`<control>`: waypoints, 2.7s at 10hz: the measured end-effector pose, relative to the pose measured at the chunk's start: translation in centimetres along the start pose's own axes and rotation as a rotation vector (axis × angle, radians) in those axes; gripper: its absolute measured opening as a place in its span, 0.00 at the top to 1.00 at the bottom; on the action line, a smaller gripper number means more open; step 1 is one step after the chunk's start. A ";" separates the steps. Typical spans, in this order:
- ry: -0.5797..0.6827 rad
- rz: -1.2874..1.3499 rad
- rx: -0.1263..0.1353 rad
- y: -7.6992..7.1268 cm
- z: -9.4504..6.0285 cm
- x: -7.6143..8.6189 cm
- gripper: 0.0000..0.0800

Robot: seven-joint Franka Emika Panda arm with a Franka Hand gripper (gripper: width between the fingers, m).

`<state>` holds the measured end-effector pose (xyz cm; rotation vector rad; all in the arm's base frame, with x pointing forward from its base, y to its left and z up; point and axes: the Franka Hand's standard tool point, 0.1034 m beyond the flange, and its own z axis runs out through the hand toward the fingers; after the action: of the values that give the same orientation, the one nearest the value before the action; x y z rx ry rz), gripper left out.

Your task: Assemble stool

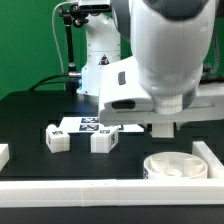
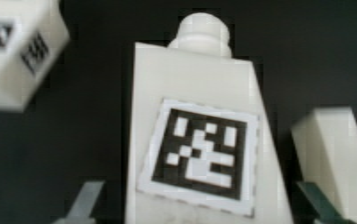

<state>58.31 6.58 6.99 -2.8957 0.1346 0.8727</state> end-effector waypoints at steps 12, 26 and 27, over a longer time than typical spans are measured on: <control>0.819 -0.025 0.044 -1.5 -8.3 3.1 0.59; 1.073 -0.279 -0.144 -2.3 -7.1 4.7 0.59; 1.099 -0.290 -0.162 -2.6 -7.4 4.8 0.59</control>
Offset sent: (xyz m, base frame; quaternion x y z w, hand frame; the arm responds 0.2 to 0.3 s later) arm 0.0154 -0.0046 0.0256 0.0048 0.1042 0.0087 0.9945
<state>66.61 7.94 10.68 -3.0390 -0.2726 -0.8187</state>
